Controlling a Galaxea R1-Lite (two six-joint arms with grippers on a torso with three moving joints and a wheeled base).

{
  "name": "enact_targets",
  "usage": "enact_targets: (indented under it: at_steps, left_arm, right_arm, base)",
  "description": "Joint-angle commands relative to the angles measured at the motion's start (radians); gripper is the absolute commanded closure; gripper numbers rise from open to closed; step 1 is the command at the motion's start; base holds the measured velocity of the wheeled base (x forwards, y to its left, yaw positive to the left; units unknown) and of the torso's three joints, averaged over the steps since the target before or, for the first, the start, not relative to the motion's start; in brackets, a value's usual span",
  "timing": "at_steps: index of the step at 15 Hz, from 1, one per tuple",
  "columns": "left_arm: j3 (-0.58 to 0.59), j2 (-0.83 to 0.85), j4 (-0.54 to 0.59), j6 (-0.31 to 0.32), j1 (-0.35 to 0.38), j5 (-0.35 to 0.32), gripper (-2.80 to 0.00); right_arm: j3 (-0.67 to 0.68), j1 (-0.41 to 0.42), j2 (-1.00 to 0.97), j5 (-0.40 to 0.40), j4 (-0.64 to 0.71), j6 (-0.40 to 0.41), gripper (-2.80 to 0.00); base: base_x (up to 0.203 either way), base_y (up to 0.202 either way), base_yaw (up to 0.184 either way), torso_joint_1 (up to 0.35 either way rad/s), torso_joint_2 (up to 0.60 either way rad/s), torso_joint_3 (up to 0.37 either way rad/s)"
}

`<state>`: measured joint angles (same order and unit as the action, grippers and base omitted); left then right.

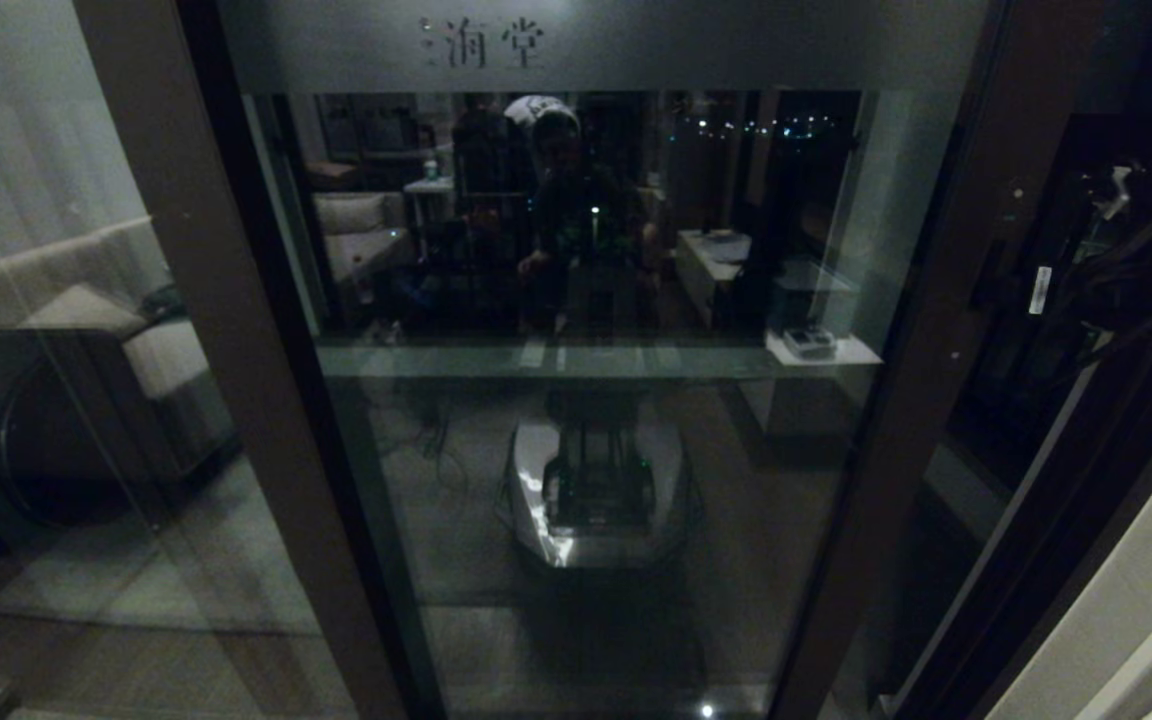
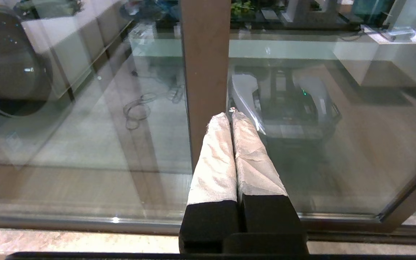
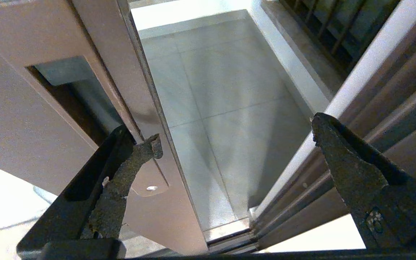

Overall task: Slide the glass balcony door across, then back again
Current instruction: Close the slid door

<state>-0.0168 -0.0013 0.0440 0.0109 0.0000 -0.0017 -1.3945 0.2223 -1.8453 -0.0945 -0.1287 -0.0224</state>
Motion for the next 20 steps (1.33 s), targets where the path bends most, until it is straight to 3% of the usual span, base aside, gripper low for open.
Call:
enact_targets:
  at_steps: [1, 20]
  left_arm:
    - [0.000, 0.000, 0.000, 0.000, 0.000, 0.000, 0.00]
    - [0.000, 0.000, 0.000, 0.000, 0.000, 0.000, 0.00]
  right_arm:
    - [0.003, 0.019, 0.001, 0.010, 0.001, 0.001, -2.80]
    - [0.002, 0.145, -0.006, 0.065, -0.025, 0.078, -2.80]
  base:
    - [0.000, 0.000, 0.000, 0.000, 0.00, 0.000]
    - [0.000, 0.000, 0.000, 0.000, 0.00, 0.000]
